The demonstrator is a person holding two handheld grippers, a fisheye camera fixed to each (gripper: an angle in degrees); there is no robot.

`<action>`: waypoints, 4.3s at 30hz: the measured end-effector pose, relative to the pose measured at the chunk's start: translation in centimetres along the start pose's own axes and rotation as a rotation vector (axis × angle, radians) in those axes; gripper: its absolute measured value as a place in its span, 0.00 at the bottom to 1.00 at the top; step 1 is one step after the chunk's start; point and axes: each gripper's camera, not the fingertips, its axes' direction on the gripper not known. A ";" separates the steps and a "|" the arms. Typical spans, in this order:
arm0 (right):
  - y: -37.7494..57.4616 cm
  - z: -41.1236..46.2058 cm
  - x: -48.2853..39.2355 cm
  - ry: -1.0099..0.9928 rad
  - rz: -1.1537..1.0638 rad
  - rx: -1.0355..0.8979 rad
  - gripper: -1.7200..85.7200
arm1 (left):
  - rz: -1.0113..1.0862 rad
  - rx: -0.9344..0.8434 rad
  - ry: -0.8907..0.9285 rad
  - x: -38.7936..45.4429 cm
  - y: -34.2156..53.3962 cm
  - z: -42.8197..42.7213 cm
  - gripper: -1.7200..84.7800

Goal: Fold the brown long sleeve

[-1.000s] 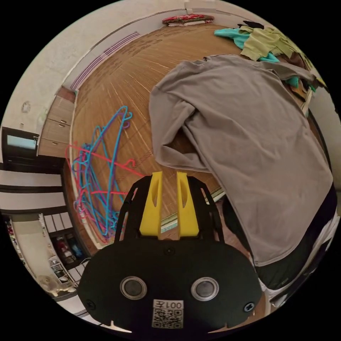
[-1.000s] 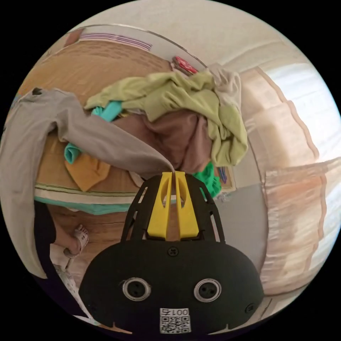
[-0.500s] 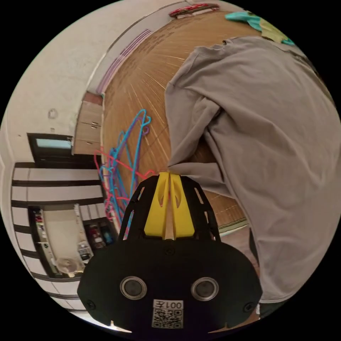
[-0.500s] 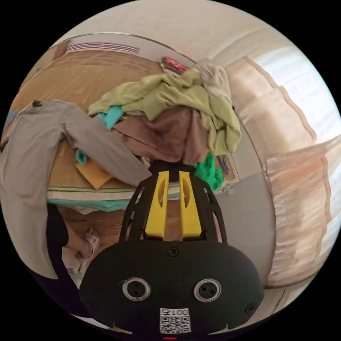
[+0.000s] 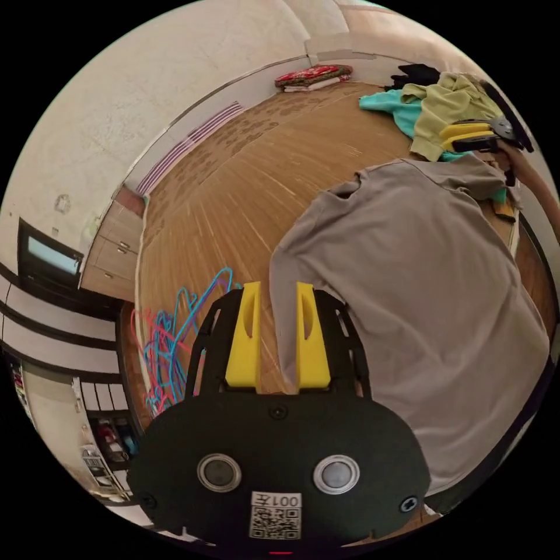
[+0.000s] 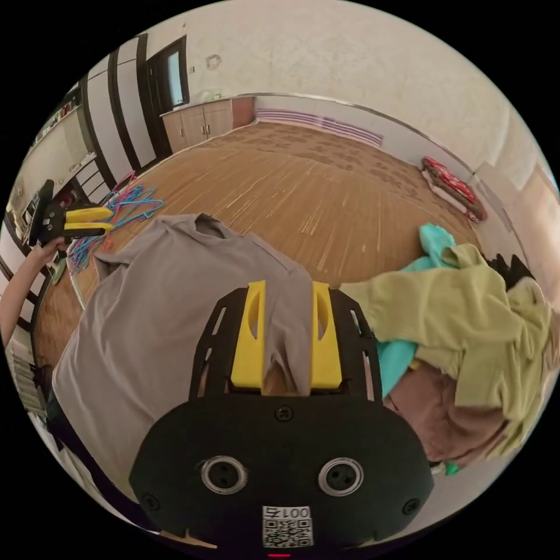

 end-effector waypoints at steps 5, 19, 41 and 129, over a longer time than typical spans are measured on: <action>-6.2 6.8 1.3 0.044 -0.097 -0.108 0.16 | -0.019 0.014 0.196 -3.4 -6.4 6.3 0.12; -7.2 5.1 6.2 -0.052 -0.110 -0.006 0.06 | -0.136 0.075 0.516 -12.3 -7.9 9.2 0.01; -12.8 -8.4 7.9 -0.082 -0.025 0.069 0.08 | -0.065 -0.038 0.131 -11.6 9.4 -2.9 0.13; -11.8 -28.5 -29.2 -0.761 -0.655 -0.198 0.15 | 0.052 -0.092 -0.195 9.7 22.6 -1.9 0.01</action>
